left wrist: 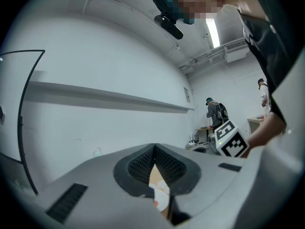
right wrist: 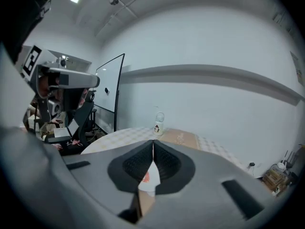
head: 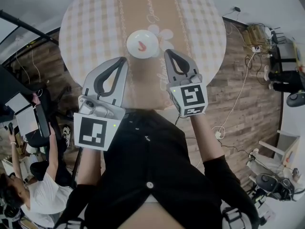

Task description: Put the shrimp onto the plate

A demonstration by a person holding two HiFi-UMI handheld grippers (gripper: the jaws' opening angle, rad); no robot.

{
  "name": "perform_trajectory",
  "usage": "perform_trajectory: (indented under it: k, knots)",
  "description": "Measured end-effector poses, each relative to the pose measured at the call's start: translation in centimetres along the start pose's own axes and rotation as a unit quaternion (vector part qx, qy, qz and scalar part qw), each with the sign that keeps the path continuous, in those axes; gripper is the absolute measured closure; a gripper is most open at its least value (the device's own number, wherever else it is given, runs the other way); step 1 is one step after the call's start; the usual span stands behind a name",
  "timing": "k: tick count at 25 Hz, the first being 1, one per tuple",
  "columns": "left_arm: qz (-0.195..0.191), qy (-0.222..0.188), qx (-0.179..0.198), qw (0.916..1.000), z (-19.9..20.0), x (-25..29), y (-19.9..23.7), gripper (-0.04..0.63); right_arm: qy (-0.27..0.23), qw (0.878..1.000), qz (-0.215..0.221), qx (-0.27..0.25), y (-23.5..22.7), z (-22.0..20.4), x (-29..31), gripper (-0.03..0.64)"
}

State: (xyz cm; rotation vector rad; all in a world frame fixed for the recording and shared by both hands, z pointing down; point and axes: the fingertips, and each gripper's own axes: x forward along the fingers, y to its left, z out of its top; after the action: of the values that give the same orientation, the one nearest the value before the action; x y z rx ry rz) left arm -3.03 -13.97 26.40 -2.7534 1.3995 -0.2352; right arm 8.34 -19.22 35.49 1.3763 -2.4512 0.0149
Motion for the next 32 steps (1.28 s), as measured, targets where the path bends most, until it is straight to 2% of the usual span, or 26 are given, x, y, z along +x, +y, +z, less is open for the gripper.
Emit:
perform_trajectory:
  k: [4, 8, 23, 27, 32]
  knots:
    - [-0.007, -0.008, 0.008, 0.9999, 0.7, 0.2, -0.4, 0.592, -0.033, 0.999, -0.013, -0.018, -0.3, 2.6, -1.9, 0.614]
    - [-0.010, -0.014, 0.011, 0.9998, 1.1, 0.4, -0.6, 0.592, -0.038, 0.998, -0.018, -0.042, -0.1, 4.3, -3.6, 0.614]
    - [-0.013, -0.025, 0.024, 0.9993, 1.9, 0.3, -0.8, 0.592, -0.053, 0.996, -0.065, -0.017, -1.2, 5.8, -6.5, 0.614]
    - [-0.013, -0.023, 0.024, 0.9994, 1.9, 0.2, -1.0, 0.592, -0.073, 0.996, -0.047, -0.020, -0.5, 6.2, -6.3, 0.614]
    - [-0.008, -0.023, 0.023, 0.9994, 1.9, 0.1, -1.0, 0.592, -0.071, 0.996, -0.045, -0.018, -0.3, 6.4, -6.1, 0.614]
